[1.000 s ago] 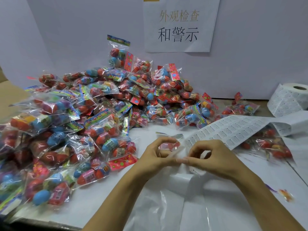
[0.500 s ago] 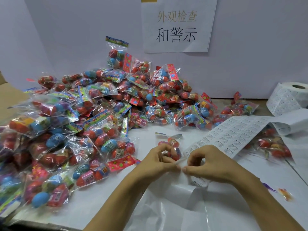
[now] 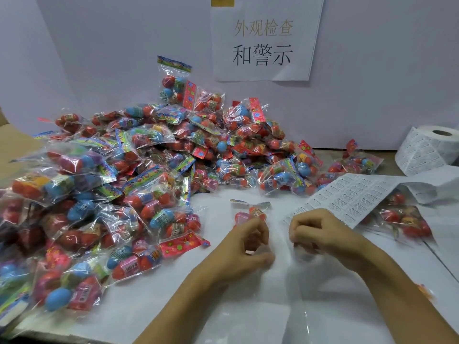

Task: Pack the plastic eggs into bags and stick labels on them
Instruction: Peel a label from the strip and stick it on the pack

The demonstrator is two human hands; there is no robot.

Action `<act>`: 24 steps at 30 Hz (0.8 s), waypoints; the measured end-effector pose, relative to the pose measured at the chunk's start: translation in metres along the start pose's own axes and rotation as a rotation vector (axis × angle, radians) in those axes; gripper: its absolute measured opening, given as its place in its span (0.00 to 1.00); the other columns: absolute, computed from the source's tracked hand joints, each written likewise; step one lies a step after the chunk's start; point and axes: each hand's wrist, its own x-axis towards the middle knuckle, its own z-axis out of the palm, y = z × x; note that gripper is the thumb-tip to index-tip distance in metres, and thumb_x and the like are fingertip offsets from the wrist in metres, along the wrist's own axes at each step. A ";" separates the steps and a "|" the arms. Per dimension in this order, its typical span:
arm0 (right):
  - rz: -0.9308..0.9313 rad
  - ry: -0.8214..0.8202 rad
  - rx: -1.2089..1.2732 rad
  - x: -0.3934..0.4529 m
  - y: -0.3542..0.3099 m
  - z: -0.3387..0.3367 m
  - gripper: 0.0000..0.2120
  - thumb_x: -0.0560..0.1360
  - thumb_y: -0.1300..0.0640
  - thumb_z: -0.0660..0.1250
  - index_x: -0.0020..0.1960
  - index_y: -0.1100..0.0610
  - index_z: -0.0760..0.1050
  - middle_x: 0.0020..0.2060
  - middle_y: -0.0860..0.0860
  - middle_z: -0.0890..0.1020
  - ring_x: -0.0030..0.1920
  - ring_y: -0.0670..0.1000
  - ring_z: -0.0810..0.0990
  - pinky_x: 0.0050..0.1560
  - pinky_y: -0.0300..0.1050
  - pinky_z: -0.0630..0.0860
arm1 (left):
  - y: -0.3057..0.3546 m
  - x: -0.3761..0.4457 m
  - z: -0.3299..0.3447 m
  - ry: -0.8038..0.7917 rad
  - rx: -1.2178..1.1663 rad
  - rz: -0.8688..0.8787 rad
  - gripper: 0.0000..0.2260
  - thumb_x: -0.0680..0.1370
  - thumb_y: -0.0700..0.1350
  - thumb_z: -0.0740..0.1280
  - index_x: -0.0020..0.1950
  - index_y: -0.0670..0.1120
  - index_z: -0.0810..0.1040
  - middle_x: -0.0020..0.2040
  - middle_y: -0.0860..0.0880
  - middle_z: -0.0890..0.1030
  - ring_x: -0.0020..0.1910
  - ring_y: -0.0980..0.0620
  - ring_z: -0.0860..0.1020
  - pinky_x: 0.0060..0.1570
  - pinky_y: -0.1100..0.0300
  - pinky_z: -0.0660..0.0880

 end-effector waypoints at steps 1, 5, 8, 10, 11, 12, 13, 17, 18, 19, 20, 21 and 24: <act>-0.041 0.023 0.099 0.000 -0.002 0.001 0.09 0.66 0.59 0.67 0.27 0.55 0.75 0.24 0.49 0.70 0.27 0.46 0.66 0.28 0.35 0.63 | -0.001 0.000 0.001 0.003 0.043 0.020 0.15 0.73 0.36 0.72 0.41 0.56 0.72 0.42 0.55 0.74 0.40 0.51 0.74 0.37 0.57 0.78; -0.130 0.204 0.336 0.002 -0.003 0.005 0.09 0.67 0.57 0.66 0.28 0.53 0.73 0.26 0.50 0.69 0.28 0.46 0.67 0.28 0.37 0.63 | -0.002 0.000 0.005 -0.011 0.185 0.131 0.09 0.74 0.42 0.76 0.45 0.53 0.79 0.53 0.58 0.75 0.53 0.58 0.77 0.47 0.62 0.79; -0.202 0.380 -0.031 0.005 0.004 0.013 0.09 0.72 0.59 0.70 0.33 0.55 0.78 0.29 0.48 0.77 0.32 0.44 0.73 0.33 0.41 0.71 | -0.001 -0.001 0.008 -0.005 0.145 0.172 0.04 0.75 0.47 0.76 0.48 0.52 0.84 0.68 0.62 0.73 0.65 0.61 0.77 0.63 0.63 0.75; -0.217 0.478 -0.140 0.007 0.007 0.021 0.09 0.74 0.66 0.72 0.38 0.54 0.80 0.34 0.47 0.82 0.36 0.44 0.77 0.37 0.47 0.73 | -0.001 0.000 0.009 0.074 0.117 0.206 0.03 0.77 0.44 0.75 0.49 0.50 0.86 0.70 0.60 0.76 0.68 0.60 0.76 0.68 0.61 0.73; -0.232 0.518 -0.137 0.007 0.008 0.024 0.10 0.74 0.68 0.71 0.41 0.53 0.80 0.36 0.46 0.82 0.37 0.44 0.78 0.38 0.49 0.74 | 0.000 0.001 0.008 0.136 0.082 0.209 0.03 0.78 0.41 0.74 0.50 0.48 0.86 0.67 0.58 0.79 0.67 0.59 0.77 0.67 0.61 0.74; -0.255 0.551 -0.125 0.007 0.009 0.025 0.11 0.73 0.68 0.71 0.43 0.52 0.81 0.38 0.45 0.83 0.39 0.45 0.79 0.38 0.49 0.74 | 0.000 0.003 0.006 0.202 0.046 0.197 0.04 0.78 0.39 0.73 0.51 0.45 0.86 0.64 0.55 0.81 0.64 0.58 0.79 0.65 0.61 0.76; -0.287 0.576 -0.118 0.007 0.009 0.026 0.11 0.73 0.67 0.71 0.45 0.52 0.81 0.39 0.44 0.82 0.41 0.46 0.80 0.39 0.48 0.74 | 0.002 0.004 0.003 0.265 0.019 0.170 0.04 0.79 0.37 0.72 0.52 0.43 0.86 0.61 0.51 0.83 0.61 0.57 0.81 0.61 0.61 0.77; -0.408 0.596 -0.246 0.006 0.011 0.032 0.15 0.67 0.60 0.68 0.54 0.52 0.78 0.46 0.43 0.79 0.48 0.47 0.80 0.38 0.42 0.76 | 0.008 0.007 -0.004 0.298 -0.243 0.012 0.08 0.81 0.37 0.69 0.51 0.33 0.84 0.48 0.33 0.83 0.41 0.48 0.82 0.41 0.58 0.80; -0.429 0.575 -0.281 0.007 0.012 0.035 0.17 0.67 0.59 0.69 0.56 0.52 0.77 0.48 0.42 0.79 0.49 0.47 0.80 0.38 0.41 0.76 | 0.010 0.006 -0.003 0.264 -0.308 -0.028 0.10 0.81 0.40 0.68 0.51 0.32 0.84 0.48 0.31 0.83 0.39 0.49 0.81 0.38 0.58 0.79; -0.445 0.549 -0.301 0.007 0.012 0.038 0.19 0.68 0.59 0.70 0.58 0.52 0.76 0.50 0.42 0.78 0.51 0.47 0.79 0.39 0.40 0.75 | 0.011 0.005 -0.002 0.229 -0.341 -0.060 0.12 0.82 0.42 0.68 0.52 0.33 0.85 0.48 0.32 0.83 0.39 0.49 0.81 0.38 0.57 0.79; -0.456 0.527 -0.312 0.008 0.014 0.039 0.20 0.68 0.58 0.71 0.59 0.51 0.75 0.51 0.42 0.78 0.51 0.47 0.79 0.40 0.39 0.76 | 0.011 0.005 -0.001 0.195 -0.355 -0.082 0.12 0.82 0.43 0.68 0.52 0.34 0.85 0.48 0.35 0.84 0.40 0.49 0.81 0.39 0.57 0.79; -0.469 0.512 -0.317 0.009 0.015 0.040 0.20 0.69 0.57 0.72 0.60 0.51 0.75 0.52 0.41 0.77 0.52 0.47 0.79 0.40 0.38 0.75 | 0.012 0.004 0.000 0.166 -0.366 -0.095 0.12 0.82 0.44 0.68 0.52 0.36 0.86 0.48 0.38 0.84 0.41 0.49 0.81 0.40 0.56 0.79; -0.499 0.491 -0.317 0.011 0.018 0.042 0.21 0.70 0.53 0.74 0.62 0.49 0.74 0.53 0.40 0.76 0.53 0.46 0.79 0.41 0.37 0.75 | 0.012 0.004 -0.003 0.111 -0.428 -0.108 0.12 0.83 0.44 0.68 0.51 0.37 0.86 0.46 0.40 0.84 0.42 0.49 0.80 0.39 0.58 0.79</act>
